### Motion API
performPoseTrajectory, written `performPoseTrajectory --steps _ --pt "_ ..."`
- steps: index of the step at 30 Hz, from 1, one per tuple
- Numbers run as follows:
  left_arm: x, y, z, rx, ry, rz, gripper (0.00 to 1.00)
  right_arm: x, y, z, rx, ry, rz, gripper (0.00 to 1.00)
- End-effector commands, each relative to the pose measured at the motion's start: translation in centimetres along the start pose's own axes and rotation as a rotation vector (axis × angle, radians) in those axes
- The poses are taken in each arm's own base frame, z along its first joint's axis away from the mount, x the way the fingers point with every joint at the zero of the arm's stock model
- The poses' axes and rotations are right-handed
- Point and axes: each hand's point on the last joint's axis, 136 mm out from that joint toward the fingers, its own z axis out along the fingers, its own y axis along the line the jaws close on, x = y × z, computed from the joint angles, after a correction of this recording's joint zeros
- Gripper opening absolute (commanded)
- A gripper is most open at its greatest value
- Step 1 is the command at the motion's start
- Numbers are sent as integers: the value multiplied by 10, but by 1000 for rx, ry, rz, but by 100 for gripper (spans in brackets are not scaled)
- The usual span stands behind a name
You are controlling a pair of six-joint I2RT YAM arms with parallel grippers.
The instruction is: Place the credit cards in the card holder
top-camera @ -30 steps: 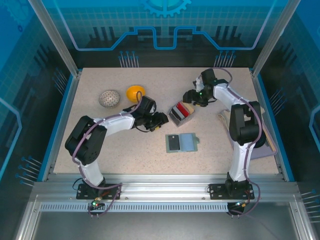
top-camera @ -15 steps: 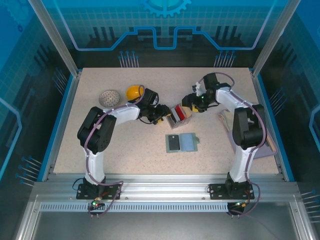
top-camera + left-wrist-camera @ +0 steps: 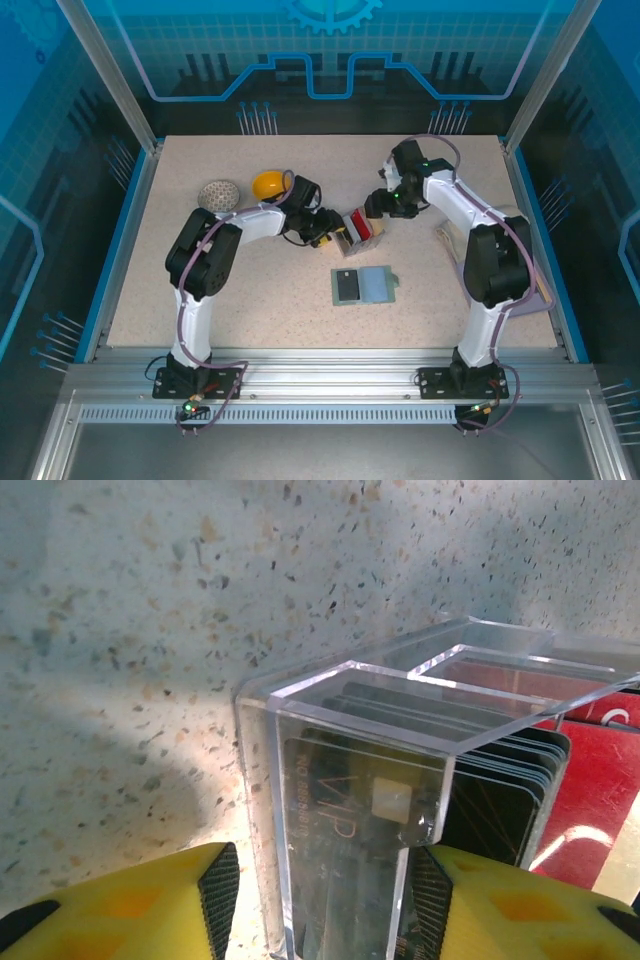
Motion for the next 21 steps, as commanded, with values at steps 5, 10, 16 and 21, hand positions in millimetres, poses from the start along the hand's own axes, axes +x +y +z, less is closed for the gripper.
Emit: performPoseTrajectory --steps 5,10,16,21 --pt "9 28 9 -70 47 -38 50 -3 -1 -6 196 18 -196 66" --pt "12 33 10 -80 55 -40 49 -9 -8 5 285 44 -239 64" --pt "13 36 10 -92 59 -38 49 -9 -7 18 274 81 -251 62" --pt "14 37 9 -98 60 -32 48 -7 -13 28 324 108 -267 63"
